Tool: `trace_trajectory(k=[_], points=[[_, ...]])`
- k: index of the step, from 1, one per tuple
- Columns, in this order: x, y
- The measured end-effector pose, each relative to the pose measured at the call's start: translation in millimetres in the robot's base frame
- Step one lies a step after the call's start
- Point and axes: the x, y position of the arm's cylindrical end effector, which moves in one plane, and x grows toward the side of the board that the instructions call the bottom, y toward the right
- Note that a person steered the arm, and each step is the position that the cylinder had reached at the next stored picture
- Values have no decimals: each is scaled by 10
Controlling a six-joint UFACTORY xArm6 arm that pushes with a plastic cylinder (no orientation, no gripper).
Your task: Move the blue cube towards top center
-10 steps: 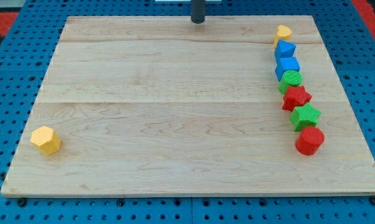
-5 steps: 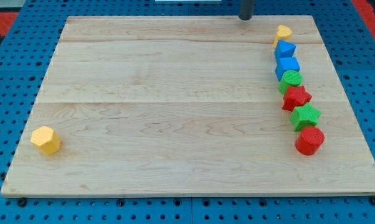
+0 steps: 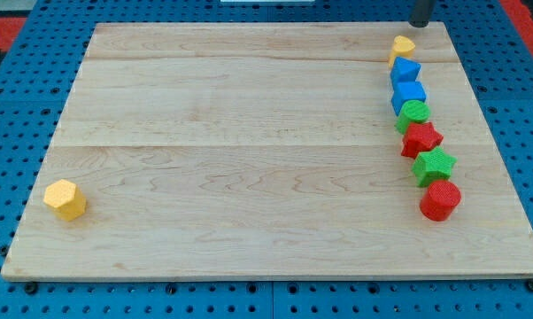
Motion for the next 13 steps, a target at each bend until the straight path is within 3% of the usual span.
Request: trace_trajectory(k=[7, 8, 9, 11, 13], points=[[1, 816], [146, 989], [982, 942], [1635, -54], [1509, 28]])
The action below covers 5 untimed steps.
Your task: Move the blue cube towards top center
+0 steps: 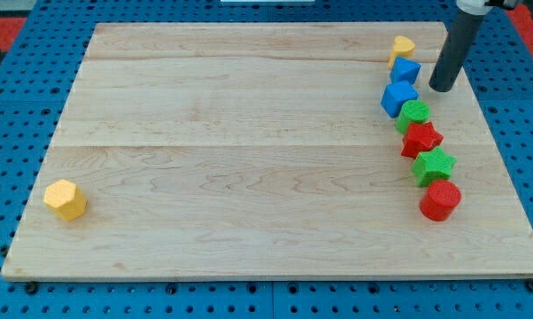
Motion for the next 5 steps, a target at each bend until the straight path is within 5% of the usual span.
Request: trace_trajectory(k=[1, 4, 5], points=[[275, -75], [590, -1810], [993, -2269]])
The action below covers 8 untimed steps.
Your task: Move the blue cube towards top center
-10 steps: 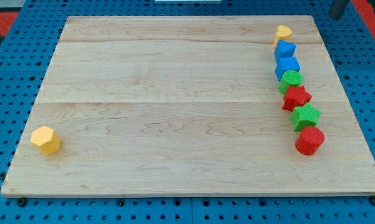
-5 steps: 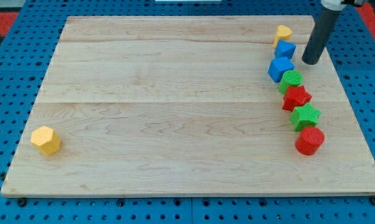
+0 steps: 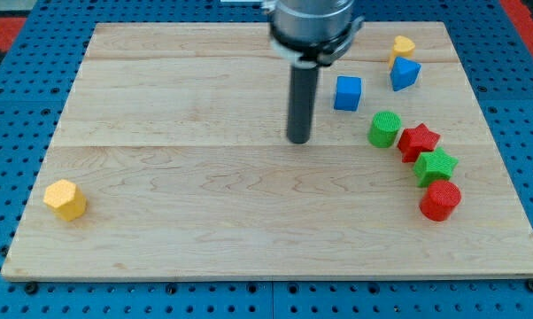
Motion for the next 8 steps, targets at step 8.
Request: trace_trajectory(k=[8], points=[[-1956, 600]])
